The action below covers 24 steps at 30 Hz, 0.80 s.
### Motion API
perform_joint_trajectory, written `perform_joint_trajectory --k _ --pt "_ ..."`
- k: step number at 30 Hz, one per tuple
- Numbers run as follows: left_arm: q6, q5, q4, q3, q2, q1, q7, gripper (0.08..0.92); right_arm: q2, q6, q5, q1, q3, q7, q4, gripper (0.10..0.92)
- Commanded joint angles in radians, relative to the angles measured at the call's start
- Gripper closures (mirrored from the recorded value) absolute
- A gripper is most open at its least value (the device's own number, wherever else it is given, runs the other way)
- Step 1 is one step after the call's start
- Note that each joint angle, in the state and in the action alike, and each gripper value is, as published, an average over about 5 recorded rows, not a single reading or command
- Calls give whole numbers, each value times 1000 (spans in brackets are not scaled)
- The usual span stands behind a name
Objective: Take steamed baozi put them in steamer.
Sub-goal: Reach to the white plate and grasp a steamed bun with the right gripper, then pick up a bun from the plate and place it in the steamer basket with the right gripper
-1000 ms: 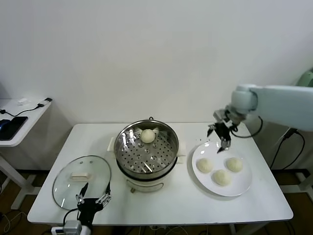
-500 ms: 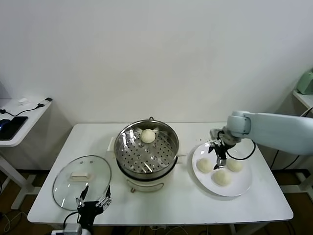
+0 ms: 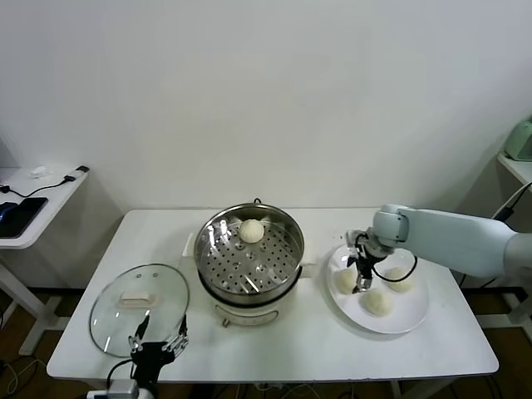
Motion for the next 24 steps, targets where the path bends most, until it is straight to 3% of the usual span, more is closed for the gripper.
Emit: perform_joint_trajectory --k 1,5,13,19,24 --pt "2 0 0 0 2 -1 0 177 11 -10 -8 -44 43 6 -31 324" --pt "3 0 -5 0 1 2 -1 177 -1 -7 -12 -3 25 -16 1 390" --pt "9 0 -28 3 -4 11 0 177 -40 19 63 277 -128 -93 93 406" --pt "12 1 -42 9 -1 9 1 177 -3 29 264 629 -299 -162 191 406" --pt "12 1 -49 20 -2 1 2 177 87 -20 467 791 -287 -131 281 406"
